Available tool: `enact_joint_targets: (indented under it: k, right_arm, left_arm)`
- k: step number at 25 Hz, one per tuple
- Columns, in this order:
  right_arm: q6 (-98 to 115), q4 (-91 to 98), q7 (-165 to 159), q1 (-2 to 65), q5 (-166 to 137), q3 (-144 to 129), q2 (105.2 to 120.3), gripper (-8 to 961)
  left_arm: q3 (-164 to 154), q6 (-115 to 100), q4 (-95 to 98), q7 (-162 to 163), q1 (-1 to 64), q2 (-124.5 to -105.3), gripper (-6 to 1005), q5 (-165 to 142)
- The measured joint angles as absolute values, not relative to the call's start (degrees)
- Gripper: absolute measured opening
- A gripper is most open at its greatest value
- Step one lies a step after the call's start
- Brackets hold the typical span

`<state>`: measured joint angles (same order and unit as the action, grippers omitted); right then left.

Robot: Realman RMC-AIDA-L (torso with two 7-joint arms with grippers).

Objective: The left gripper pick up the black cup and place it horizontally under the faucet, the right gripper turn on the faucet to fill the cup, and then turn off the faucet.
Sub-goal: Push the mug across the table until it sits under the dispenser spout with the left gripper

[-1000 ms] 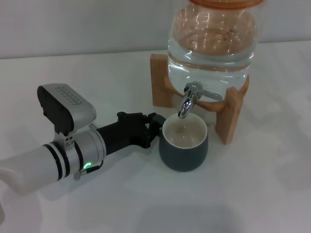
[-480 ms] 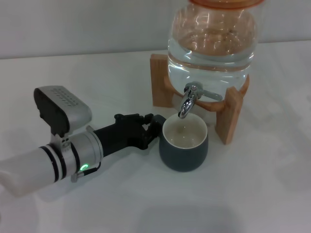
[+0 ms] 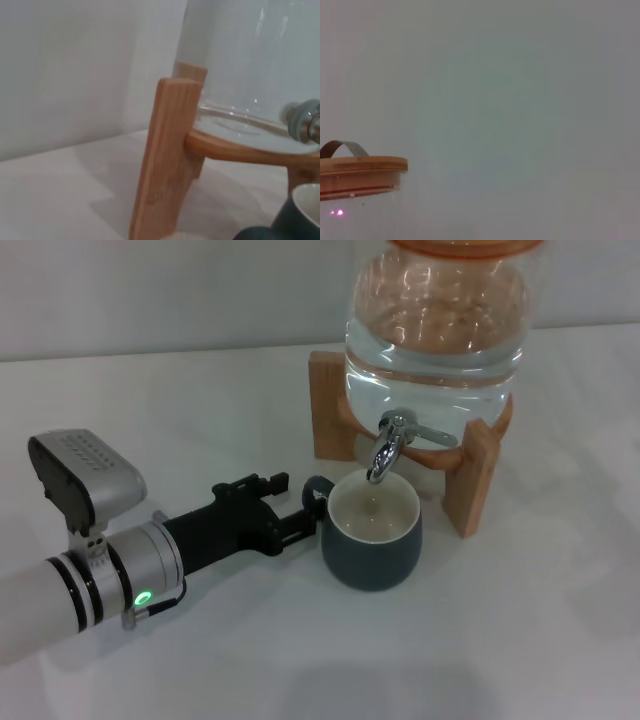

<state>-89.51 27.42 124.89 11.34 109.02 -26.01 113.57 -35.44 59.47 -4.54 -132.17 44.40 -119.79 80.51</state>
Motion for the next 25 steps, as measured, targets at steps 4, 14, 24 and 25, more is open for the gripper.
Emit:
enact_joint_targets:
  k: [4,14,24,25]
  right_arm:
    - [-89.7,27.4,124.9,11.3,109.0,-26.0,113.51,822]
    - [-91.2,27.4,124.9,9.9,109.3,-26.0,113.35,822]
    - [-92.3,27.8,124.9,9.2,109.3,-26.0,113.21,822]
    - [-92.3,27.8,124.9,9.2,109.3,-26.0,113.21,822]
  left_arm:
    - [-35.5,59.8,-4.2,-131.6,44.1,-119.79,655,79.2]
    - [-35.3,62.8,-1.6,-128.0,41.8,-119.57,669,76.3]
    - [-35.5,67.0,1.8,-124.9,38.9,-119.43,668,75.9]
    - [-35.5,67.0,1.8,-124.9,38.9,-119.43,668,75.9]
